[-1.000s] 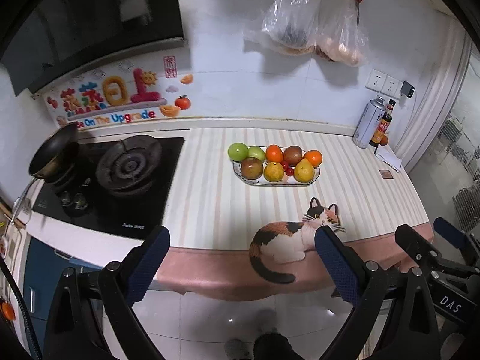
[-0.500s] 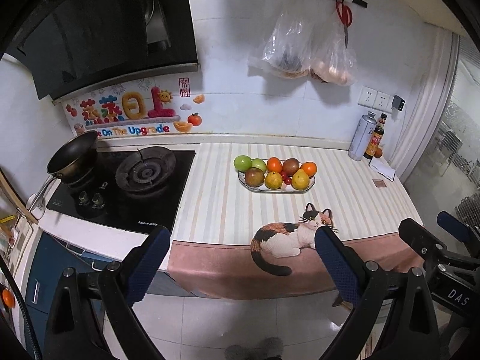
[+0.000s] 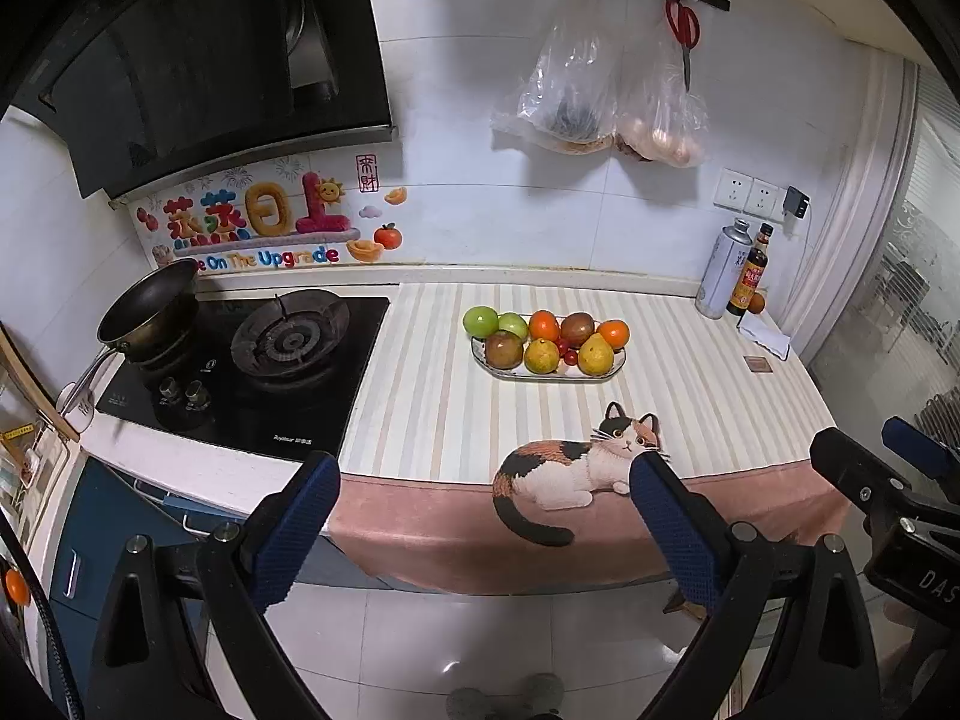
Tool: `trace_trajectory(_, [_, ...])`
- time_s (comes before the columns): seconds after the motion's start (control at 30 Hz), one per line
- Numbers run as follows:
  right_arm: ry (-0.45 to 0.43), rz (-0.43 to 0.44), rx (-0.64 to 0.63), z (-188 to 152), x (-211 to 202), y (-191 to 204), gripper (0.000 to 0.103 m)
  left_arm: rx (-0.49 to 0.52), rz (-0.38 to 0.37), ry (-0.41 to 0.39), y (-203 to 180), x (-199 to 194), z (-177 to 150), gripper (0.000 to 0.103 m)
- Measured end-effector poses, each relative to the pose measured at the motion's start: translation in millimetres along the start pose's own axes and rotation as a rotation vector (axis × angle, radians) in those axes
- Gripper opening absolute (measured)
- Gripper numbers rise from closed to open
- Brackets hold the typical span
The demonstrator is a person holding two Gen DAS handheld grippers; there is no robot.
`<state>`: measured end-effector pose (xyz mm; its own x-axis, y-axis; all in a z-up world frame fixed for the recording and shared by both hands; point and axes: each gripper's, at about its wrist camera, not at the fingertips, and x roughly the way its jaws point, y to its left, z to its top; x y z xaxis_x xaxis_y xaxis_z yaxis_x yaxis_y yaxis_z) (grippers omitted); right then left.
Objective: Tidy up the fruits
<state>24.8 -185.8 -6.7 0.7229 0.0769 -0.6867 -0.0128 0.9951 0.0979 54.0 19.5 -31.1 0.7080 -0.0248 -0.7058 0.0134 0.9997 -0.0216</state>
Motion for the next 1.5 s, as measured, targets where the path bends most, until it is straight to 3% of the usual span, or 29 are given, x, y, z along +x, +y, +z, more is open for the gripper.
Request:
trace_trajectory(0.23, [0.003,-0.002,0.010,16.4,25.2,-13.2,0.100,-0.003,0.013,0.013,-8.7,17.3,12.5,0.099])
trace_trajectory(0.83, [0.117,-0.039,0.001,59.7,151.1,-33.3,0.100,0.004,0.054,0.104,-23.7,113.8,56.5,0.099])
trace_trajectory(1.17, [0.146,-0.049,0.005,71.1,179.9,-36.3,0.100,0.000,0.057,0.155,-21.8,147.5,65.3,0.099])
trace_trajectory(1.5, [0.168,-0.024,-0.005,65.1,181.1,-29.6,0.100,-0.016,0.042,0.156,-20.8,148.9,67.2,0.099])
